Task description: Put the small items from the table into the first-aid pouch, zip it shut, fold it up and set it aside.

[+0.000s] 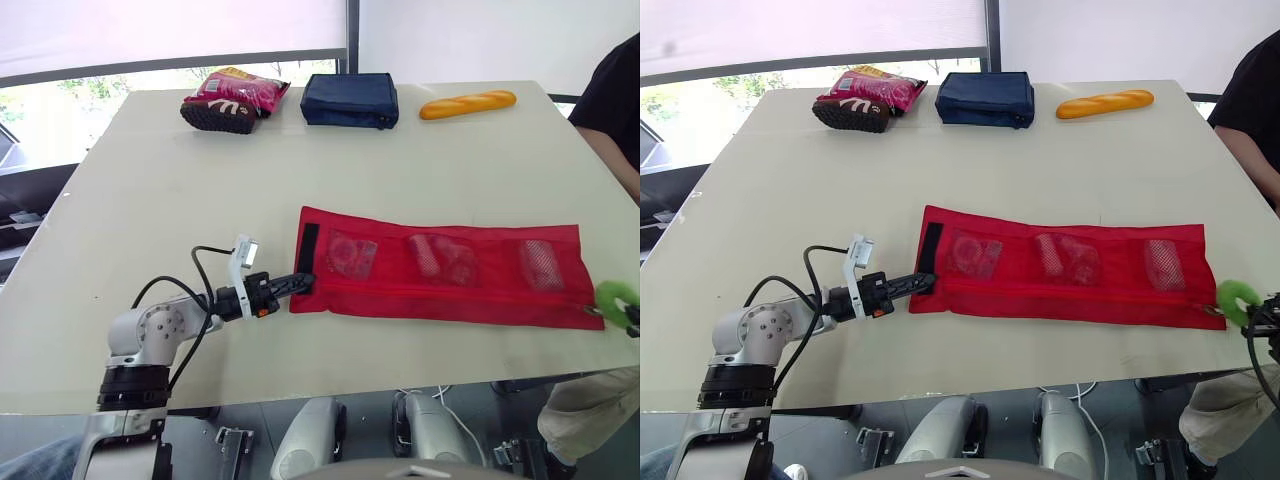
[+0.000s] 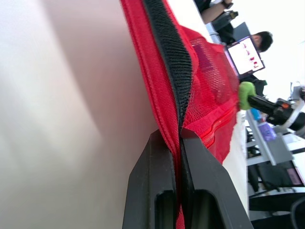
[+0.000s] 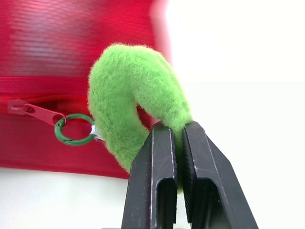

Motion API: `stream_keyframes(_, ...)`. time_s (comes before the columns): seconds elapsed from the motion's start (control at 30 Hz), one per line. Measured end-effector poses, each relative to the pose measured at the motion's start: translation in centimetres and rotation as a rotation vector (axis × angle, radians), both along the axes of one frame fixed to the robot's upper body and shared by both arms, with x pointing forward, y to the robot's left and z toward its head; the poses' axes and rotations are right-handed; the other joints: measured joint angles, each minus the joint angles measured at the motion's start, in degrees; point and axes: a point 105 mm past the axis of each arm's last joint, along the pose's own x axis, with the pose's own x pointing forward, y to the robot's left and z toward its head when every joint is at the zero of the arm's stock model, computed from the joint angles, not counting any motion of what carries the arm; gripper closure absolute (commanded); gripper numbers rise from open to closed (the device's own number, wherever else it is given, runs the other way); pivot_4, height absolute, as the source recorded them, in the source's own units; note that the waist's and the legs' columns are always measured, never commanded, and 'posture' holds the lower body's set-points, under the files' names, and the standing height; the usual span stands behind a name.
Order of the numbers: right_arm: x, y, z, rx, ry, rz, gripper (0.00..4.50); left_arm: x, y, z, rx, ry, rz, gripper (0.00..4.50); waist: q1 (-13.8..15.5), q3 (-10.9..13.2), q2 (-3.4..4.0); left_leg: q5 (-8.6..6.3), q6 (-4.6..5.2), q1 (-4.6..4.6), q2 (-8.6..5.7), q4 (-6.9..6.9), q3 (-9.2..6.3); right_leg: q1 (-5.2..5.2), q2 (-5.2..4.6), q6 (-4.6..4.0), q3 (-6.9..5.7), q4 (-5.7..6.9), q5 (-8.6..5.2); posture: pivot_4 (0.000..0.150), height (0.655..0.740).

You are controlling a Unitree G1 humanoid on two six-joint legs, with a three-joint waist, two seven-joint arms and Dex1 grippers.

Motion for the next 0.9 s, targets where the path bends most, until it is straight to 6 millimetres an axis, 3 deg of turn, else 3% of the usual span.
stream_keyframes(0.2,1.1,-1.4,1.4,-0.1,-0.095,-0.085,4.46,0.0,0.1,0.1,-0.014,-0.006,-0.012,4.5,0.07,0.02,0.05,0.01,-0.02,0.0,0.0,-0.03,0.01,0.0,-0.01,-0.08,0.0,-0.02,0.05,0.15,0.7397)
stream_keyframes(0.43,1.7,-0.5,1.3,-0.06,-0.164,-0.067,4.46,0.3,0.7,0.0,0.0,-0.007,0.007,4.5,0.07,0.04,0.09,0.01,-0.01,-0.01,-0.01,-0.06,0.01,0.01,-0.01,-0.13,0.01,-0.05,0.09,0.15,0.7397)
stream_keyframes(0.57,0.6,1.9,1.1,0.044,-0.135,0.068,2.99,0.9,3.5,0.2,0.051,-0.019,0.103,4.5,-0.02,0.05,0.1,-0.07,0.13,0.06,0.11,-0.17,0.01,0.0,0.11,-0.13,-0.01,-0.07,0.08,0.15,0.7397)
stream_keyframes(0.73,-0.3,4.8,2.5,0.181,-0.206,0.162,0.28,1.0,5.6,0.5,0.079,-0.024,0.169,4.5,0.0,0.05,0.1,-0.08,0.14,0.08,0.14,-0.2,0.01,0.0,0.09,0.01,0.0,-0.1,0.0,0.15,0.7397)
stream_keyframes(0.77,-0.4,5.4,2.6,0.203,-0.212,0.181,0.09,0.9,5.8,0.4,0.082,-0.022,0.173,4.5,0.03,0.05,0.1,-0.08,0.14,0.08,0.15,-0.22,0.0,0.0,0.09,0.01,0.0,-0.11,0.0,0.15,0.7397)
stream_keyframes(0.9,-1.3,8.5,2.4,0.291,-0.219,0.273,0.09,0.5,7.0,0.4,0.124,-0.02,0.181,4.5,0.06,0.05,0.1,-0.05,0.09,0.11,0.15,-0.45,-0.01,-0.03,0.06,-0.07,-0.01,-0.19,0.04,0.15,0.7397)
